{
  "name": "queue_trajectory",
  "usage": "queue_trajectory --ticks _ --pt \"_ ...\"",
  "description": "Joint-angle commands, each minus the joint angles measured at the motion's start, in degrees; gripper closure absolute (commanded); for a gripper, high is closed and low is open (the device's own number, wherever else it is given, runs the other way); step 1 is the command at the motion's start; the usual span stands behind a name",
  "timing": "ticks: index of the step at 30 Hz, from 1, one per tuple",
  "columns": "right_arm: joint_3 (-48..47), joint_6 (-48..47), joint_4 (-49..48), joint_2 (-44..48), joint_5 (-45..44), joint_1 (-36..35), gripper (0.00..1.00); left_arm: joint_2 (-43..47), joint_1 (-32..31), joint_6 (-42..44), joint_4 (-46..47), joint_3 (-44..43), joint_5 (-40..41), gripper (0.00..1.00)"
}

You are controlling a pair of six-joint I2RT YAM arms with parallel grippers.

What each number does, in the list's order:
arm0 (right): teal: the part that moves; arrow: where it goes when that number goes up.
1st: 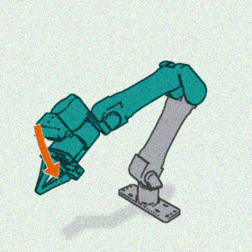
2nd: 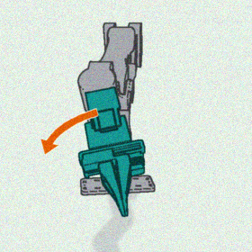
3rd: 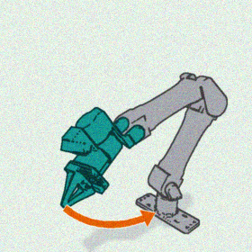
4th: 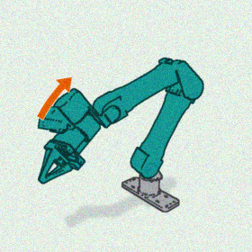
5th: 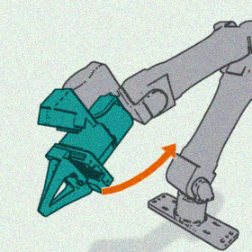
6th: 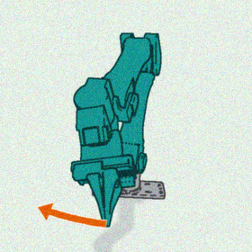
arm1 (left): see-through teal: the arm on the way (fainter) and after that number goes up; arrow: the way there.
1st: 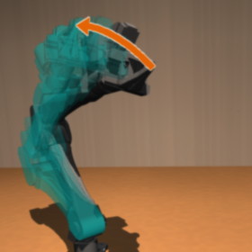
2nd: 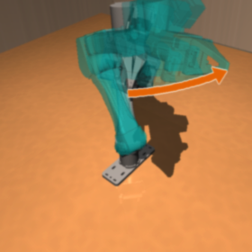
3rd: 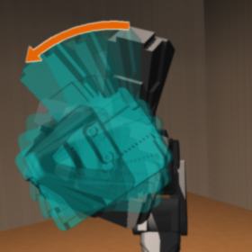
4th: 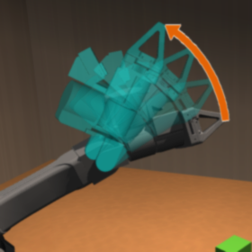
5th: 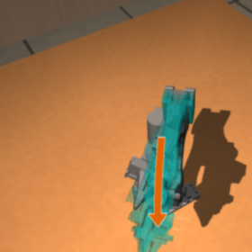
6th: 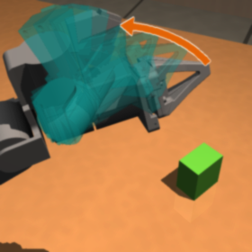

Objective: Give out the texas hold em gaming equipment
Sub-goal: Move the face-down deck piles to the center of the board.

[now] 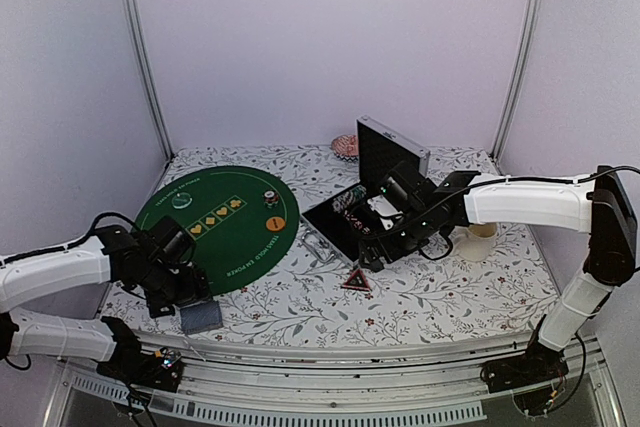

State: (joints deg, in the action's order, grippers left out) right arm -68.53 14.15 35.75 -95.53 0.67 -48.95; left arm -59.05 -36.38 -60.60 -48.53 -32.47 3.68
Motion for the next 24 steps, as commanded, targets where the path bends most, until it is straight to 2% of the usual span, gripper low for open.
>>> queue_trajectory --ticks 1,3,13,20,24 --pt "0.97 0.45 -0.44 -0.11 0.56 0.12 0.01 1.37 1.58 0.57 1.54 3.35 -1.78 0.02" --pt "1.06 0.6 -0.42 -0.1 0.56 0.08 0.01 1.71 2.06 0.51 2.62 5.07 -2.58 0.03" --pt "0.5 0.58 -0.21 -0.53 0.72 0.13 0.01 5.09 2.28 -0.27 6.51 8.54 -7.74 0.23" --pt "0.01 0.74 0.2 -1.24 0.83 0.12 0.01 6.45 2.15 -1.43 9.24 11.51 -12.12 0.34" --pt "0.05 0.67 0.37 -1.27 0.83 0.12 0.01 5.87 2.11 -0.87 11.82 11.53 -13.12 0.36"
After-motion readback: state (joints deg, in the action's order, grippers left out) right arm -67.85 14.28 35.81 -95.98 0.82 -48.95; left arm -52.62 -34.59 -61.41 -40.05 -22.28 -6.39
